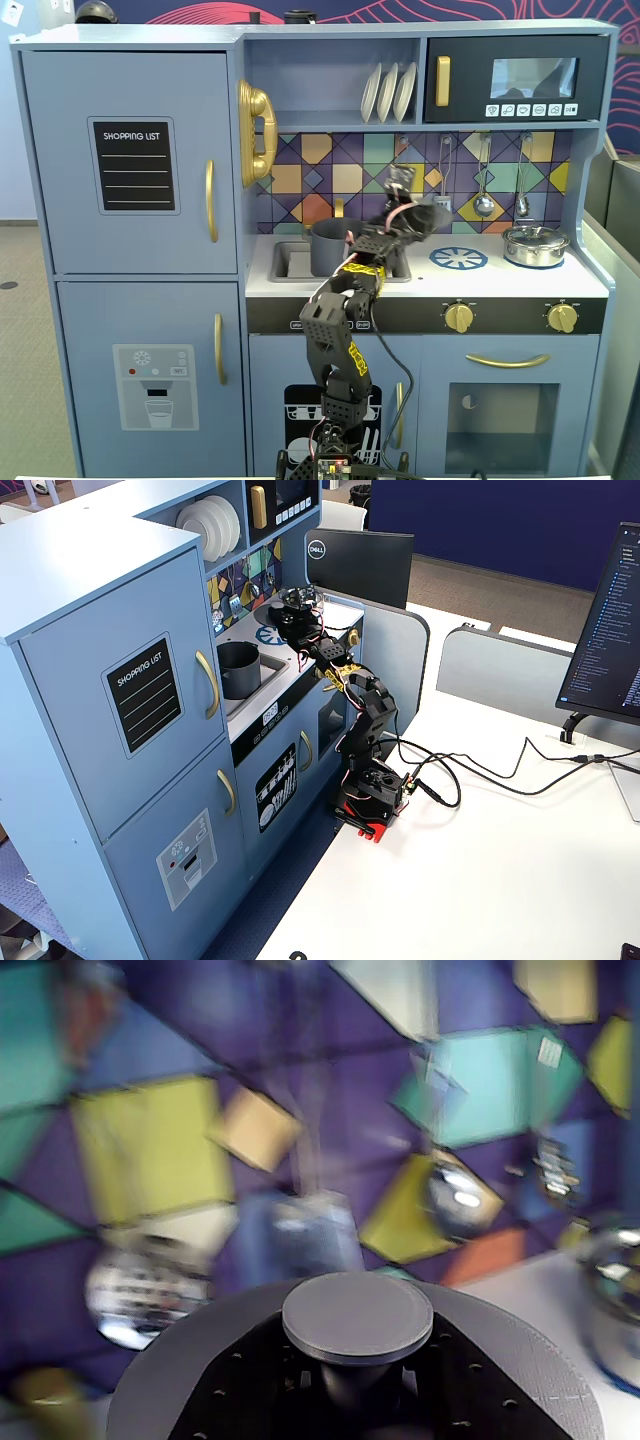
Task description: Pick up the lid from the counter and put it on the gray recipient
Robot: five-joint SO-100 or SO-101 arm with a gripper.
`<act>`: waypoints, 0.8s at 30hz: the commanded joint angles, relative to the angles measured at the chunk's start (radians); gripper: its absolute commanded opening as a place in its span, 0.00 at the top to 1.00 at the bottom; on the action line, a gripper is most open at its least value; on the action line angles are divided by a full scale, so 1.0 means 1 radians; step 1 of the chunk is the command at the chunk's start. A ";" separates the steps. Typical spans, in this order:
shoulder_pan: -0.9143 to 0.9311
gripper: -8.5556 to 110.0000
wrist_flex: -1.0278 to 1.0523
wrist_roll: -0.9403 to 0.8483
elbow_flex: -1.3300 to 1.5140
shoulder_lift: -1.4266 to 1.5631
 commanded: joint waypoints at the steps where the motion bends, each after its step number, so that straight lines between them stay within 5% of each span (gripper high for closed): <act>1: -0.086 0.93 0.074 0.011 -0.078 0.141; 24: -0.347 0.93 0.046 -0.060 0.086 0.183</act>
